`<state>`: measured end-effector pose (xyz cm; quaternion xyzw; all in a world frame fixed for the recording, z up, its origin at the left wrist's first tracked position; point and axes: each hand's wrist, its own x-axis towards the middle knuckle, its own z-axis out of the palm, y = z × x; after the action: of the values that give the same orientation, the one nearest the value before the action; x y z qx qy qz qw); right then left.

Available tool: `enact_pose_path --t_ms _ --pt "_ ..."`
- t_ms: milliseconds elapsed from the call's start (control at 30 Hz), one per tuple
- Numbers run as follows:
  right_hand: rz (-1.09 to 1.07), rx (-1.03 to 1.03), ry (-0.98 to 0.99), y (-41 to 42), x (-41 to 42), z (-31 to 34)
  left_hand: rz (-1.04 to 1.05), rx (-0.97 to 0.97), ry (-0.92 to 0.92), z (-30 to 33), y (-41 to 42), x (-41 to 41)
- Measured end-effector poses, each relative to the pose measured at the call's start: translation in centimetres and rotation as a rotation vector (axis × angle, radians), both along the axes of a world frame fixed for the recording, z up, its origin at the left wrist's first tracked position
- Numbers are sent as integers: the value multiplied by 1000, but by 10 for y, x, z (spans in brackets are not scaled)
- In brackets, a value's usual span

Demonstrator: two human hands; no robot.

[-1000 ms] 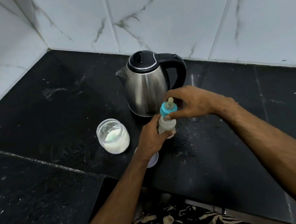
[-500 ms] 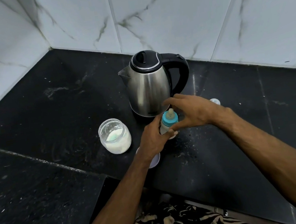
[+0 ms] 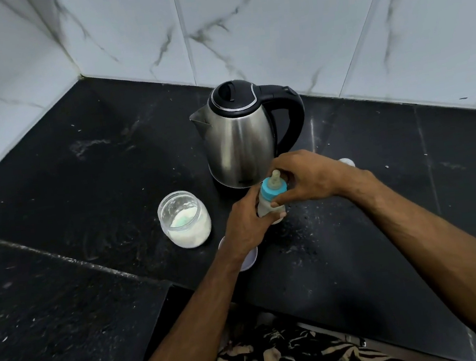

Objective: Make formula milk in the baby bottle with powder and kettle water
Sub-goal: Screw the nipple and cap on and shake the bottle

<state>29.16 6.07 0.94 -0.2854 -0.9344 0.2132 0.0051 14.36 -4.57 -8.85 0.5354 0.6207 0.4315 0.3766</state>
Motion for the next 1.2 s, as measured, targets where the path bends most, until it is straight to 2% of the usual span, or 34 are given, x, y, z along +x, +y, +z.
enact_pose_path --t_ms 233,467,567,767,933,1100,1200 --pt "-50 50 -46 0 1 -5 -9 -7 21 2 -1 -1" --pt "39 -25 -34 1 5 -5 0 5 21 1 0 0" --pt "2 -21 -1 -1 3 -7 4 8 31 1 0 0" --pt "-40 47 -56 0 1 -9 -1 19 38 2 -1 0" --pt "26 -34 -44 1 5 -8 8 -2 14 3 -1 1" --pt "-83 86 -75 -3 3 -11 -6 1 35 4 -1 1" --pt "-43 18 -92 -1 7 -9 0 10 53 3 -1 1"
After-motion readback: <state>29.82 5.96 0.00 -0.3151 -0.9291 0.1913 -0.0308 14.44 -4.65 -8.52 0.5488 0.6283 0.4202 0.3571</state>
